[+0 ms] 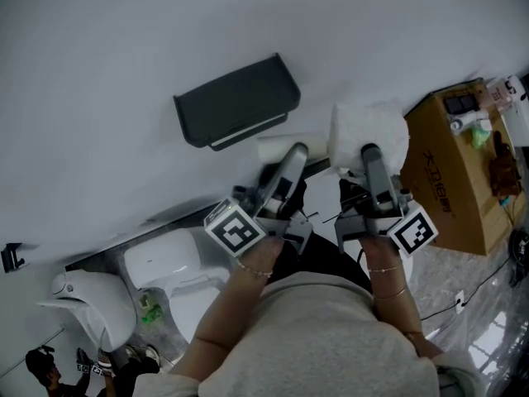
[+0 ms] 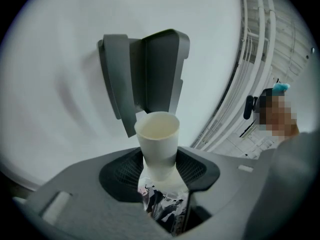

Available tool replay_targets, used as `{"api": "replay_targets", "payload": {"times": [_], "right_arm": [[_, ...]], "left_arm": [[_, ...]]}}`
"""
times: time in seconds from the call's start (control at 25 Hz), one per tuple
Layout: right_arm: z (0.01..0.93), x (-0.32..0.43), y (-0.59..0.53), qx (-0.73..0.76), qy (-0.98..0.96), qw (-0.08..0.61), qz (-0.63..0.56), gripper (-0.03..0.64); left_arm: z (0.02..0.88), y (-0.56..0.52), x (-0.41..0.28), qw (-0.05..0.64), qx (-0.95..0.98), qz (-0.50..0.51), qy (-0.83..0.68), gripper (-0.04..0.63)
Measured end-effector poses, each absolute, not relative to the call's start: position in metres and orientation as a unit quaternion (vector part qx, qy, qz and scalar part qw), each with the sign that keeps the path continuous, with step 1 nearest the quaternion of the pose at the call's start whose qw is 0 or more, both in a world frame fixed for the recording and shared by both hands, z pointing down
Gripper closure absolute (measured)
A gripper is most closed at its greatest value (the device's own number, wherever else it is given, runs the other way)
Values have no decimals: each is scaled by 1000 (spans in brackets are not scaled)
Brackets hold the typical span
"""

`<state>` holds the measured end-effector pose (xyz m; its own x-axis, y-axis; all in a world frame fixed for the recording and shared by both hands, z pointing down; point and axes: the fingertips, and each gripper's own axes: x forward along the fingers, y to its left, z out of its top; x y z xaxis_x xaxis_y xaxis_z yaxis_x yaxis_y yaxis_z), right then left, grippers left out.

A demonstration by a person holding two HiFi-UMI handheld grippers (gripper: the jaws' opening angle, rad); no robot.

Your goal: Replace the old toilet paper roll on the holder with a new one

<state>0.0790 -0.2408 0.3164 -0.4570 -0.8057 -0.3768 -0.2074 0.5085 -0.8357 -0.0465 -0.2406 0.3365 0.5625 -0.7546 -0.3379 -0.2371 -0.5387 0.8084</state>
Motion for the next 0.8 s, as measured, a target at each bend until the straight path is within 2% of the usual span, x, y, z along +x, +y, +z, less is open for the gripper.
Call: {"api": "replay_targets", "payload": {"times": [0.8], "right_arm": [[326,27,-248,-300,781,378,-396,182]], "left_arm": [[341,-226,-109,351,777,-383,-357,387]]}}
